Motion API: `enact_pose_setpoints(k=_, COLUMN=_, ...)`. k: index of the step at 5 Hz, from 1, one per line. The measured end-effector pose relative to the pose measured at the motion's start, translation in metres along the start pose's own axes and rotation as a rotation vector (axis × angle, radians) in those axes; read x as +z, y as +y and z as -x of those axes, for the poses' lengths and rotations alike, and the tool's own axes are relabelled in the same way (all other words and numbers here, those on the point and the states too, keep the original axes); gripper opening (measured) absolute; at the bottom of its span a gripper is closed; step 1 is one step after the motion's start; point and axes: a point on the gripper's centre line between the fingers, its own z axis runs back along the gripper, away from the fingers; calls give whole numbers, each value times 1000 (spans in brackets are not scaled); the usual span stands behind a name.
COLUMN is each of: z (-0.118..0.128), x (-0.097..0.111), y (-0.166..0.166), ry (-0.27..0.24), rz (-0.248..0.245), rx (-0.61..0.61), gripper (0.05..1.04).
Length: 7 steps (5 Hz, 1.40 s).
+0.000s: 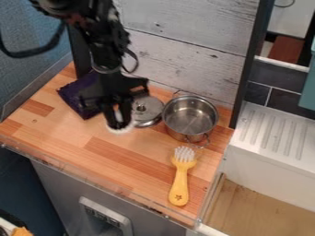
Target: Take the white object and put it bottom right corner of the desk
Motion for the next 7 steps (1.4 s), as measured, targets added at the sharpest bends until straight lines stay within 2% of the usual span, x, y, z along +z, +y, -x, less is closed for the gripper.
enact_pose_setpoints(k=2, z=39, x=-11, y=-17, ry=-15, rz=-9, rx=-98, gripper=236)
enact_pose_setpoints(k=3, z=47, x=-14, y=-21, ry=-24, rz=-6, rx=-142, gripper=236)
enact_pose_setpoints(k=4, z=54, x=-28, y=-15, ry=-4, rz=-48, rx=-169, gripper=236)
enact_pose_setpoints(k=6, z=55, x=-47, y=-13, ry=19, rz=-82, rx=-184, gripper=236)
enact_pose_setpoints(k=7, z=54, x=-47, y=-16, ry=30, rz=-86, rx=-201, gripper=292)
